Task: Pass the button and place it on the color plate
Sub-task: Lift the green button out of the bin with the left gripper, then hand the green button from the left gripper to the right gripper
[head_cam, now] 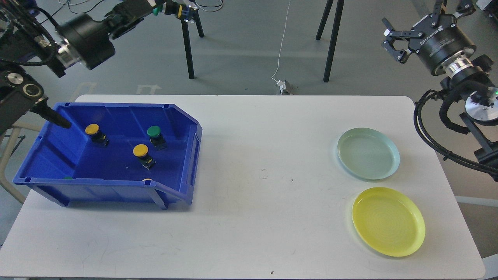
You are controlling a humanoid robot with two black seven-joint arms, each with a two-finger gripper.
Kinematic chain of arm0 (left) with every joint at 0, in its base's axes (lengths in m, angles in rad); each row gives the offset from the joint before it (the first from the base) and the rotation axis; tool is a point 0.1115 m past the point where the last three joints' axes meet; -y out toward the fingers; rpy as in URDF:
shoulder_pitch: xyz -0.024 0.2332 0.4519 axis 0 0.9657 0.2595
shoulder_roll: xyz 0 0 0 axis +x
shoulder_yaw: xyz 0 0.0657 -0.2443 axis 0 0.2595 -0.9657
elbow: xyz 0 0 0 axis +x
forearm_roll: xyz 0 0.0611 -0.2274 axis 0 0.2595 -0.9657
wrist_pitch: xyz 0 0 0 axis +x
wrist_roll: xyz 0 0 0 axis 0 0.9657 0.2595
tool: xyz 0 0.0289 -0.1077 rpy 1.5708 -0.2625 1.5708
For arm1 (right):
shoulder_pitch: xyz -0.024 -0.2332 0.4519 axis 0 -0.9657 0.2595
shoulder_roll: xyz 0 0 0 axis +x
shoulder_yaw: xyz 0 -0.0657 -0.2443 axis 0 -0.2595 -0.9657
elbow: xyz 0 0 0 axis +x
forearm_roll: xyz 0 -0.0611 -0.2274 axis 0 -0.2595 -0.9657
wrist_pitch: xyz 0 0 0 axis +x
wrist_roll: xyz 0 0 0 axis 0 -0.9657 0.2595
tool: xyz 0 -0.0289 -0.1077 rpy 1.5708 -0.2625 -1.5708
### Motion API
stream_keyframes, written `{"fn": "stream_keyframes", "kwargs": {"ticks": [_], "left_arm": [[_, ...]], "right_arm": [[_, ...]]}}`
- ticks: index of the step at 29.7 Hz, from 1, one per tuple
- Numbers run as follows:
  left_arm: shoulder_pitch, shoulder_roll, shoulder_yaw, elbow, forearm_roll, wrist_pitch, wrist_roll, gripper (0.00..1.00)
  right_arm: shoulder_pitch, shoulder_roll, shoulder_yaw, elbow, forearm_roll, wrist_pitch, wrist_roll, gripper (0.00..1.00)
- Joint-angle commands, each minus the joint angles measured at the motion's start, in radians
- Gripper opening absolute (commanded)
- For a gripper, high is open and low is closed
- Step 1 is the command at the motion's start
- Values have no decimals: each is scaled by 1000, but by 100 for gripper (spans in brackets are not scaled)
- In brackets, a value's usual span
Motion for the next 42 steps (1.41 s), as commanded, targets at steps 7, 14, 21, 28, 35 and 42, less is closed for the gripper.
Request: {"fn": "stream_keyframes", "kwargs": {"ticks": [7, 14, 21, 28, 35, 42], "left_arm": [[-5, -188, 13, 3, 95, 75, 3, 18], [3, -231, 16, 15, 136, 86, 19, 18], [0, -235, 16, 14, 136, 86, 22, 18], [-2, -237, 16, 15, 136, 86, 22, 18], [0, -248, 18, 15, 136, 84, 22, 18], [-5, -248, 18, 14, 138, 83, 22, 18]], "right_arm": [[26, 51, -89, 229, -153, -101, 2, 94], [83, 131, -190, 241, -176, -101, 0, 93], [101, 205, -247, 229, -216, -101, 0, 90], [104, 243, -247, 226, -222, -106, 5, 88], [118, 244, -244, 224, -224, -106, 11, 85], [121, 244, -239, 220, -226, -104, 11, 69]]}}
